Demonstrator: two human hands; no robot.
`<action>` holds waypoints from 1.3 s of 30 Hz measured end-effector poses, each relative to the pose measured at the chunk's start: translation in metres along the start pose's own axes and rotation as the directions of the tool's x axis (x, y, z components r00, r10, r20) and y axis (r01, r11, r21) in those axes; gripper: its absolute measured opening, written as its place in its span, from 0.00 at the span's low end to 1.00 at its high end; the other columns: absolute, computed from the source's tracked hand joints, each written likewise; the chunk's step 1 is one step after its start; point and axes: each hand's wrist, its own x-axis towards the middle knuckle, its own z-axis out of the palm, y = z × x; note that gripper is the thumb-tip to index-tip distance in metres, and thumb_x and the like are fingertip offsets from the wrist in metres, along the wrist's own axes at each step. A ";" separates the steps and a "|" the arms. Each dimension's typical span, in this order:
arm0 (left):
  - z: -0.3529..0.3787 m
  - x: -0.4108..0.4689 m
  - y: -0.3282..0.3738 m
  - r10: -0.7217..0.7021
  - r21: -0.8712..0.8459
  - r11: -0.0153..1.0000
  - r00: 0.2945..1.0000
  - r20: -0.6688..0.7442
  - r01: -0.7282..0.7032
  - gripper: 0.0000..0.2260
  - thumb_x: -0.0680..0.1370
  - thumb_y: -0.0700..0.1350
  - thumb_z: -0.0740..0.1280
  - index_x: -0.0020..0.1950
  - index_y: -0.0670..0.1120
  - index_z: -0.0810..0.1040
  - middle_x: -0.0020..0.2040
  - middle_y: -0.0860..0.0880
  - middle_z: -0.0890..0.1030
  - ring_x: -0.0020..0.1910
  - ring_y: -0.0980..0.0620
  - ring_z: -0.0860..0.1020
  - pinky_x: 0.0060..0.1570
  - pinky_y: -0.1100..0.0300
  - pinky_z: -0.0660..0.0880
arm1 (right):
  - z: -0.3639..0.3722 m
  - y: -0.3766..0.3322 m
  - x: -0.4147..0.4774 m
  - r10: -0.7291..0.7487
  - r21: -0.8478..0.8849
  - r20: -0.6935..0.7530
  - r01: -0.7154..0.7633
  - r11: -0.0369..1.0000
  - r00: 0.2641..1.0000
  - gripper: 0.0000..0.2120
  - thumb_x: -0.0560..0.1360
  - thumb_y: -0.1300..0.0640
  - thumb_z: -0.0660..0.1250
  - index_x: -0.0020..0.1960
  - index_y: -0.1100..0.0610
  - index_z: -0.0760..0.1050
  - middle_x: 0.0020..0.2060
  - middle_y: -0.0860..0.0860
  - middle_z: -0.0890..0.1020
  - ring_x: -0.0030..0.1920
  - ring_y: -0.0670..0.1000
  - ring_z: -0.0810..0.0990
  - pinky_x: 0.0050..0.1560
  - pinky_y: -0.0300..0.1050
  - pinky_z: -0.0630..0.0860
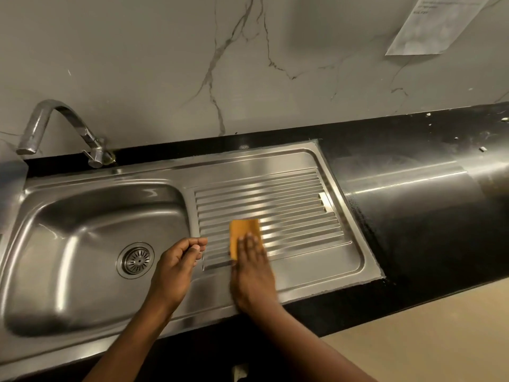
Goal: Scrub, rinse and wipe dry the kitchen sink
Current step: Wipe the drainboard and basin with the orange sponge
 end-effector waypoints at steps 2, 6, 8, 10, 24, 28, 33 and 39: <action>0.001 -0.002 0.000 0.005 0.012 1.000 1.000 -0.004 -0.005 0.12 0.86 0.39 0.61 0.59 0.47 0.84 0.55 0.52 0.85 0.50 0.65 0.82 0.49 0.68 0.76 | 0.011 -0.028 -0.004 -0.105 -0.017 0.055 0.106 0.994 0.993 0.32 0.85 0.47 0.44 0.84 0.55 0.37 0.82 0.53 0.36 0.82 0.54 0.33 0.82 0.56 0.40; 0.004 -0.004 -0.001 0.006 -0.024 1.000 1.000 -0.016 -0.006 0.11 0.85 0.39 0.63 0.56 0.48 0.84 0.51 0.52 0.87 0.50 0.61 0.84 0.52 0.63 0.78 | 0.018 -0.035 -0.011 -0.320 -0.067 0.136 0.331 0.941 0.938 0.33 0.84 0.48 0.51 0.85 0.54 0.45 0.84 0.54 0.44 0.84 0.53 0.39 0.83 0.56 0.43; 0.007 -0.003 -0.003 0.004 -0.021 1.000 1.000 -0.014 -0.004 0.10 0.85 0.41 0.64 0.56 0.50 0.85 0.51 0.52 0.87 0.52 0.58 0.84 0.55 0.57 0.78 | 0.013 -0.019 -0.019 -0.440 -0.109 0.177 0.462 0.880 0.880 0.32 0.84 0.47 0.53 0.85 0.54 0.49 0.84 0.54 0.49 0.84 0.52 0.44 0.83 0.54 0.43; 0.013 -0.002 -0.003 0.004 -0.024 1.000 1.000 -0.009 -0.004 0.11 0.86 0.39 0.63 0.56 0.51 0.84 0.52 0.52 0.87 0.53 0.57 0.84 0.56 0.55 0.78 | 0.006 0.004 -0.030 -0.495 -0.130 0.184 0.521 0.844 0.849 0.31 0.85 0.47 0.52 0.85 0.54 0.50 0.84 0.54 0.51 0.84 0.52 0.47 0.83 0.52 0.42; 0.067 0.006 0.005 -0.025 -0.061 0.998 0.999 -0.039 0.023 0.12 0.86 0.40 0.63 0.56 0.51 0.85 0.54 0.52 0.87 0.53 0.59 0.84 0.55 0.58 0.77 | -0.078 0.205 -0.034 0.132 -0.268 -0.128 -0.163 0.950 0.983 0.34 0.84 0.43 0.33 0.84 0.61 0.38 0.83 0.59 0.43 0.83 0.56 0.40 0.82 0.53 0.38; 0.078 0.012 0.006 -0.037 -0.059 0.998 0.998 -0.046 0.034 0.12 0.86 0.41 0.63 0.57 0.51 0.85 0.54 0.53 0.87 0.53 0.60 0.83 0.55 0.58 0.77 | -0.084 0.210 -0.014 0.114 -0.183 -0.098 -0.131 0.974 0.989 0.33 0.84 0.41 0.33 0.84 0.57 0.35 0.83 0.54 0.39 0.83 0.51 0.36 0.82 0.48 0.36; 0.085 0.019 0.012 -0.058 -0.065 0.997 0.995 -0.079 0.053 0.11 0.86 0.40 0.62 0.57 0.50 0.85 0.55 0.52 0.87 0.53 0.61 0.83 0.57 0.59 0.76 | -0.096 0.213 0.040 0.059 -0.186 -0.120 -0.081 0.979 0.991 0.32 0.85 0.43 0.34 0.84 0.57 0.35 0.83 0.54 0.38 0.83 0.51 0.36 0.83 0.50 0.38; 0.081 0.016 0.010 -0.084 -0.058 0.995 0.984 -0.158 0.076 0.11 0.86 0.41 0.62 0.59 0.48 0.84 0.56 0.52 0.86 0.55 0.61 0.83 0.57 0.61 0.76 | -0.114 0.205 0.114 0.032 -0.127 -0.140 -0.050 0.991 0.990 0.32 0.85 0.43 0.36 0.85 0.57 0.42 0.84 0.55 0.45 0.84 0.53 0.43 0.83 0.54 0.41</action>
